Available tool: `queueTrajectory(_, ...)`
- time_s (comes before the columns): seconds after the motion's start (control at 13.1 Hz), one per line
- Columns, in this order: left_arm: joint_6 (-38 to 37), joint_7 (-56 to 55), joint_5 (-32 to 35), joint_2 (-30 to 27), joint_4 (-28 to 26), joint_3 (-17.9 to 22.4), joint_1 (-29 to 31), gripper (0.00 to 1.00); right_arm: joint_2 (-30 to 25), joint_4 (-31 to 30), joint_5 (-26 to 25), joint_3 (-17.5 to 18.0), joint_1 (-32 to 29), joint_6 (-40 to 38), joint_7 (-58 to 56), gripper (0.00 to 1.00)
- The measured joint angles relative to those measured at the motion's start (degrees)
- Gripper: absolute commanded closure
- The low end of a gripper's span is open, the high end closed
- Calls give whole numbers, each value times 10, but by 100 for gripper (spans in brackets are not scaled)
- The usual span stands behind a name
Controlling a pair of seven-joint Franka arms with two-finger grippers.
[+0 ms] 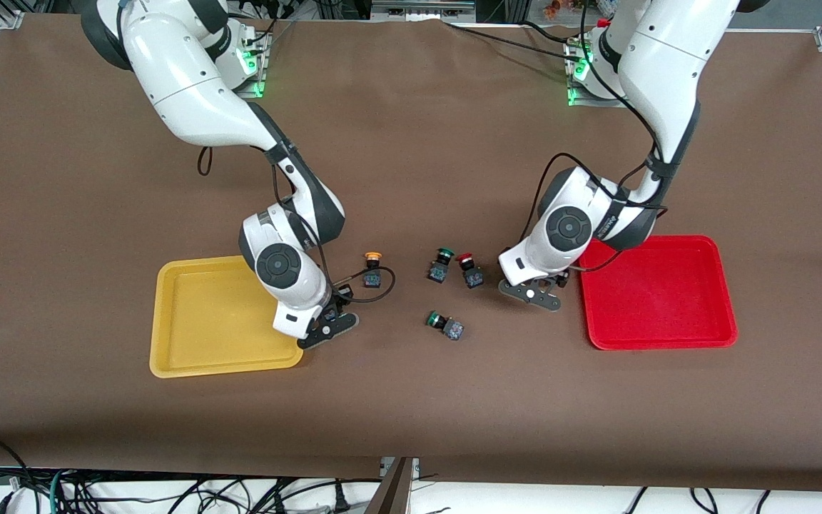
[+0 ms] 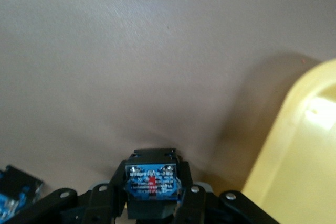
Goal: Place red and yellow buttons in trays
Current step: 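Lift the orange button with the right gripper while the left gripper grasps the red button, then place the orange button in the yellow tray while the left gripper carries the red button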
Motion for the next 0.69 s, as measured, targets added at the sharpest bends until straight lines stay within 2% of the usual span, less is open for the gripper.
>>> queueTrajectory(0.15,1,0,0,0,-1,0,-4,0,-11,32,1,-2,-4,-63,-2,98)
queueTrajectory(0.23,1,0,0,0,-1,0,-5,16,-18,45,1,-4,-8,-88,-10,98)
queueTrajectory(0.31,1,0,0,1,-2,0,-6,47,-26,52,1,-6,-16,-105,-27,97)
queueTrajectory(0.38,1,0,0,1,-3,0,-6,67,-31,54,1,-9,-29,-112,-55,93)
queueTrajectory(0.46,4,0,0,3,-4,0,-7,79,-31,55,0,-12,-44,-113,-87,85)
queueTrajectory(0.53,6,0,0,4,-4,0,-8,87,-29,54,-1,-20,-58,-112,-114,60)
queueTrajectory(0.61,7,0,0,5,-4,0,-10,89,-26,52,-1,-28,-71,-106,-133,29)
queueTrajectory(0.69,7,0,0,5,-4,0,-12,90,-22,43,-1,-31,-82,-91,-145,8)
